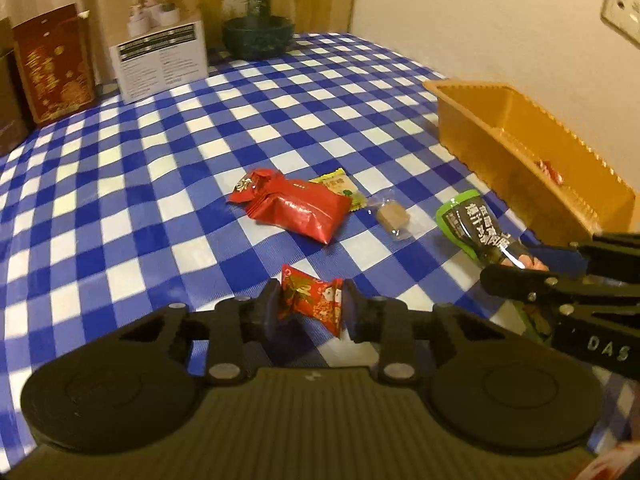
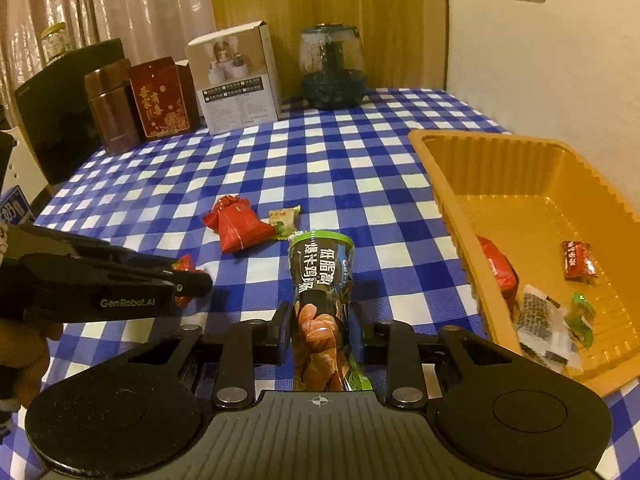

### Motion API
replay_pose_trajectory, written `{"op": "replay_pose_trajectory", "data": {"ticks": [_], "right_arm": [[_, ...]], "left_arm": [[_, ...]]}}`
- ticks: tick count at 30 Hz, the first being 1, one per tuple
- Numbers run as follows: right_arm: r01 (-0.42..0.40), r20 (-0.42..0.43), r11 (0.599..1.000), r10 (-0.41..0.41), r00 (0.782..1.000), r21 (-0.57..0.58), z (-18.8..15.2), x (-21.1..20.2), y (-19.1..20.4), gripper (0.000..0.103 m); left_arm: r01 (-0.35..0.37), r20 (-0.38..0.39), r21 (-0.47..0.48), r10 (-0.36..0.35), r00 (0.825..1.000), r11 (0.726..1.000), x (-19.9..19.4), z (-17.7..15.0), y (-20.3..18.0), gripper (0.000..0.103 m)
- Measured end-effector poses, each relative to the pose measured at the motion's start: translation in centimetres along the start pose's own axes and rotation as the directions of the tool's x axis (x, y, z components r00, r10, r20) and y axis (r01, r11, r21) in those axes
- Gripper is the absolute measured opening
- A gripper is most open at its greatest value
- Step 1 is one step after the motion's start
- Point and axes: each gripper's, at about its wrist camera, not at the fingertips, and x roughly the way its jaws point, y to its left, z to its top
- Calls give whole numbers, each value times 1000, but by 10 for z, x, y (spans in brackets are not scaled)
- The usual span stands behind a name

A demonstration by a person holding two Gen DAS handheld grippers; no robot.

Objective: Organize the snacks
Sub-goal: 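Close left tool on the small red packet while right tool lifts the snack bag, then carry red packet in left tool and snack bag in right tool over the tray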

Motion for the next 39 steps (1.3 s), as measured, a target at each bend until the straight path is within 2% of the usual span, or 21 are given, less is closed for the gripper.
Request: {"op": "replay_pose_trajectory", "data": {"ticks": [10,23,39], "right_arm": [[-4,29,1000,4,1000,1,-11,-39,-2,30],[7,62,1000,-5,998,-25,-28,-91,-8,30],[7,77,1000,-6,997,-6,-41,-123,-21,30]], "left_arm": [[-29,37,-100,33,999,995,-51,-4,-25,29],[-49,50,-176,59,997,983,-94,-31,-75,29],[-46,60,-163,56,997,986,-115,-41,-108,29]]}}
